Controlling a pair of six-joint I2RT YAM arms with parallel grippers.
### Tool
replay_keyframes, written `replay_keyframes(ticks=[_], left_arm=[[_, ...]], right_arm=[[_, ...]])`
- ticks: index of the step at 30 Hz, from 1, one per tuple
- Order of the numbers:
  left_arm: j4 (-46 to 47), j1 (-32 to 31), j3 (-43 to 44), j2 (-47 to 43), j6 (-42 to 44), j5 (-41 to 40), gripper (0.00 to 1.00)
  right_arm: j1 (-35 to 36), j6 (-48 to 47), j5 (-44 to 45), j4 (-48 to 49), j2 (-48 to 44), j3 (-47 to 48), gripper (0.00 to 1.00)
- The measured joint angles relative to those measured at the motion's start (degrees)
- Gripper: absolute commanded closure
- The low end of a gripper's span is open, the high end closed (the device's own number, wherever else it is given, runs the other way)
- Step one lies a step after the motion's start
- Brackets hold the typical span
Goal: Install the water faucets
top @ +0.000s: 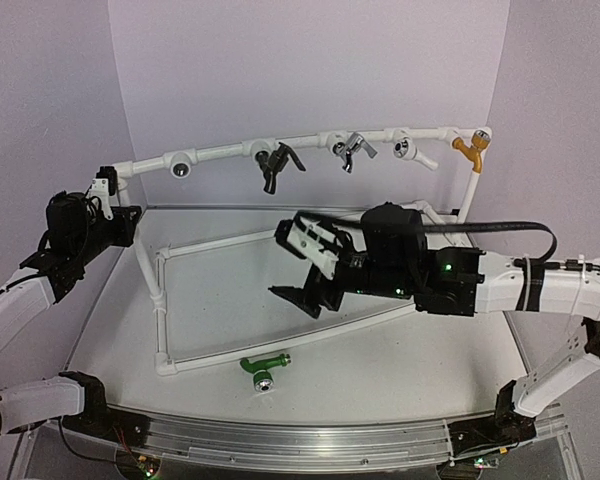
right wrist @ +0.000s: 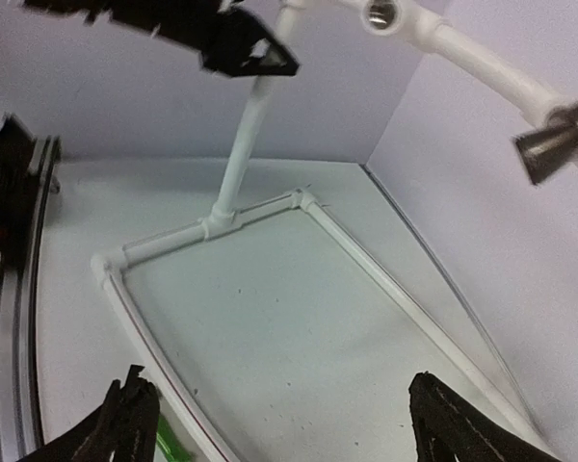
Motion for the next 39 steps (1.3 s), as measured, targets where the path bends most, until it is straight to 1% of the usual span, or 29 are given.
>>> replay_keyframes(ticks=[5,11,15,19,23,26,31,35,39], left_arm=[[0.0,0.0,0.0,0.0,0.0,0.0,1.00],[0.0,0.0,0.0,0.0,0.0,0.0,1.00],[0.0,0.0,0.0,0.0,0.0,0.0,1.00],[0.0,0.0,0.0,0.0,0.0,0.0,1.00],[-0.1,0.0,0.0,-0.1,0.0,0.0,1.00],[-0.2,0.0,0.0,-0.2,0.0,0.0,1.00],[-0.4,0.0,0.0,-0.4,0.0,-0.1,1.00],[-0.5,0.1,0.0,-0.5,0.0,0.0,1.00],[-0.5,0.1,0.0,-0.5,0.0,0.0,1.00]], right_arm=[[3.0,-24.8,1.5,-8.2,-2.5,1.9,0.04],[3.1,-52.4,9.4,-10.5,-1.8,8.4,0.03],[3.1,-66.9,14.0,-8.6,1.4,13.4,0.03],[2.9,-77.9,16.7,-7.1,6.2,18.2,0.03],[1.9,-85.5,19.1,-5.7,11.5,22.7,0.04],[0.0,-88.2,20.7,-4.1,15.2,25.3,0.06],[-2.6,-90.7,22.3,-1.1,19.8,28.5,0.19],[-2.6,-91.3,24.3,0.6,22.7,32.4,0.32],[-2.7,-91.7,26.1,1.8,24.2,34.7,0.36]])
